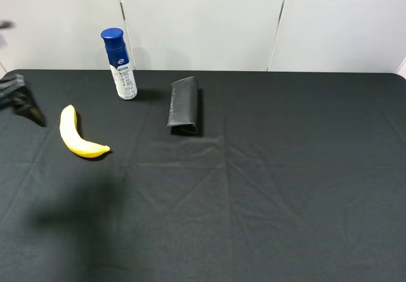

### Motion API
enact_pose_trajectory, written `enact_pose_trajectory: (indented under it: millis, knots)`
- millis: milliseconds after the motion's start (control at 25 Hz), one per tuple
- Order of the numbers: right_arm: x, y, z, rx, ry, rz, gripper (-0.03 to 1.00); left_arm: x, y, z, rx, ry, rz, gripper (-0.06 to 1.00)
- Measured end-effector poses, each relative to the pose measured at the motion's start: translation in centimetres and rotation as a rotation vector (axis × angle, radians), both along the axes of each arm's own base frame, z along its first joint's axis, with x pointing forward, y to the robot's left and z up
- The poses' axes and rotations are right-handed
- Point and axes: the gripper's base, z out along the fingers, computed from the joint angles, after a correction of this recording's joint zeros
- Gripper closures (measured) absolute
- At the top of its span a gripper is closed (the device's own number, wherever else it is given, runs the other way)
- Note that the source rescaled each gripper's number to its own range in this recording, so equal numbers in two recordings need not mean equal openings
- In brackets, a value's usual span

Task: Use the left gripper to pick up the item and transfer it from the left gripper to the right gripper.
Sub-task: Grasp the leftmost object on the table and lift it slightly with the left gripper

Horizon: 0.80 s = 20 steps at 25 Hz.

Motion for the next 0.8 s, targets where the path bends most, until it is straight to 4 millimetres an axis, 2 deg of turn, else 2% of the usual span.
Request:
enact_pose_trajectory:
  millis: [200, 400, 800]
  knots:
    - [0.0, 0.0, 0.0, 0.0, 0.0, 0.0, -0.03, 2.6, -1.9, -3.6, -0.017, 0.052, 0.04, -0.06]
    - [0.0, 0.0, 0.0, 0.0, 0.0, 0.0, -0.03, 5.5, -3.6, -5.7, -0.025, 0.099, 0.066, -0.06]
    - [0.0, 0.0, 0.0, 0.0, 0.0, 0.0, -0.03, 8.2, -5.9, -9.8, -0.017, 0.167, 0.126, -0.06]
